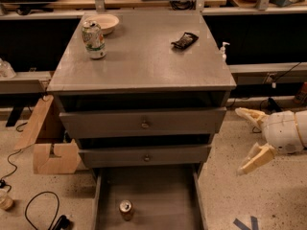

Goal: Pick orange can from bottom drawer and place on counter

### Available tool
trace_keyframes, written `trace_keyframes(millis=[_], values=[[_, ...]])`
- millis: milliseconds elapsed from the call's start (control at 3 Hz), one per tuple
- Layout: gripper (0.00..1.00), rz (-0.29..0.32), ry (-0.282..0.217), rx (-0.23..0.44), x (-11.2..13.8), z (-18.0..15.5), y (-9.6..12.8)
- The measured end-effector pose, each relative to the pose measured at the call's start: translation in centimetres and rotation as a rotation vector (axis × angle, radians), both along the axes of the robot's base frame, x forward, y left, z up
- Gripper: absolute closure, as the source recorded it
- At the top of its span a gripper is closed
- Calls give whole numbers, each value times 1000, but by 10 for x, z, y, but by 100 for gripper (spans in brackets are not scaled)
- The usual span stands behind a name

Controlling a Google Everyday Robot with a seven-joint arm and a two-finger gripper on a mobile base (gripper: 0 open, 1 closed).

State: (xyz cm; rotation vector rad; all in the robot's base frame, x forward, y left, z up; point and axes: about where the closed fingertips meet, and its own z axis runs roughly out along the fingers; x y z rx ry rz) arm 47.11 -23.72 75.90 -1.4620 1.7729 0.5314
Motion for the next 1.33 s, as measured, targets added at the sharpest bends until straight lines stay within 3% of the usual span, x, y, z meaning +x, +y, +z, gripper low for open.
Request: trace_keyframes(millis=[333, 1000, 1333], values=[[0, 13, -2, 28, 1, -18, 10], [0, 138, -50, 241, -16, -131, 87], [0, 195, -54, 287, -19, -186, 128]])
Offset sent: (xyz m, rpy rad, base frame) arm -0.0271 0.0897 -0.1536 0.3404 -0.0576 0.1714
